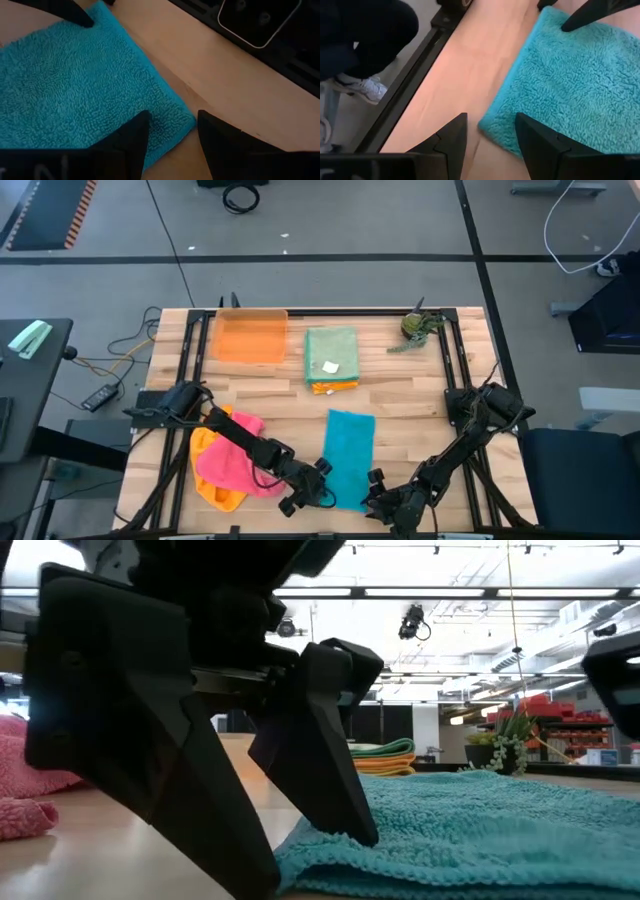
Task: Fold microfiber towels
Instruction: Fold the blue towel
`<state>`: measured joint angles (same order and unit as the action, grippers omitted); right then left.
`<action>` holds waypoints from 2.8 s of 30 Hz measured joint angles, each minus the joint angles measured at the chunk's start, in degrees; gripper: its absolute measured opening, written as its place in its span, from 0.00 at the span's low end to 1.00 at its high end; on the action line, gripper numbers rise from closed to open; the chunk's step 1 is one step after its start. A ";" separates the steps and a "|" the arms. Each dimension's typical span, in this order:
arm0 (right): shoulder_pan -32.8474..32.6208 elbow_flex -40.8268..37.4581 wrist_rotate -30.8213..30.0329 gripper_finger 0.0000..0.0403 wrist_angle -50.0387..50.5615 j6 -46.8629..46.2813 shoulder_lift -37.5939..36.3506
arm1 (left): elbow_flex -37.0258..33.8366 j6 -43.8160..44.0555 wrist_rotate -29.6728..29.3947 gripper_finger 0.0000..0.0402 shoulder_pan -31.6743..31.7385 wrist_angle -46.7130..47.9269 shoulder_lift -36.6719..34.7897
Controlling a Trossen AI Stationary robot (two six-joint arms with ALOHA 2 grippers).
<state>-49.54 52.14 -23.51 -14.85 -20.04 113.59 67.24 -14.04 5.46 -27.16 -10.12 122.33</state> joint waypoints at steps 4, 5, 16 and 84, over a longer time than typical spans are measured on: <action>0.99 0.04 0.27 0.43 0.32 -3.21 0.05 | 0.00 1.68 0.59 0.42 0.30 0.16 0.30; 1.13 0.05 0.38 0.43 0.46 -3.80 0.04 | 0.00 1.94 0.50 0.41 0.42 0.14 0.34; 1.22 0.17 -0.24 0.18 3.42 -8.51 -0.17 | -0.07 4.39 -1.21 0.04 1.64 0.18 0.47; 11.17 -0.04 -12.43 0.31 38.99 -29.75 -22.49 | 0.02 30.13 -10.35 0.17 14.49 16.34 -11.87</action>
<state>-38.38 52.10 -35.94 24.14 -49.79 91.10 67.26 16.10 -4.89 -12.67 6.22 110.46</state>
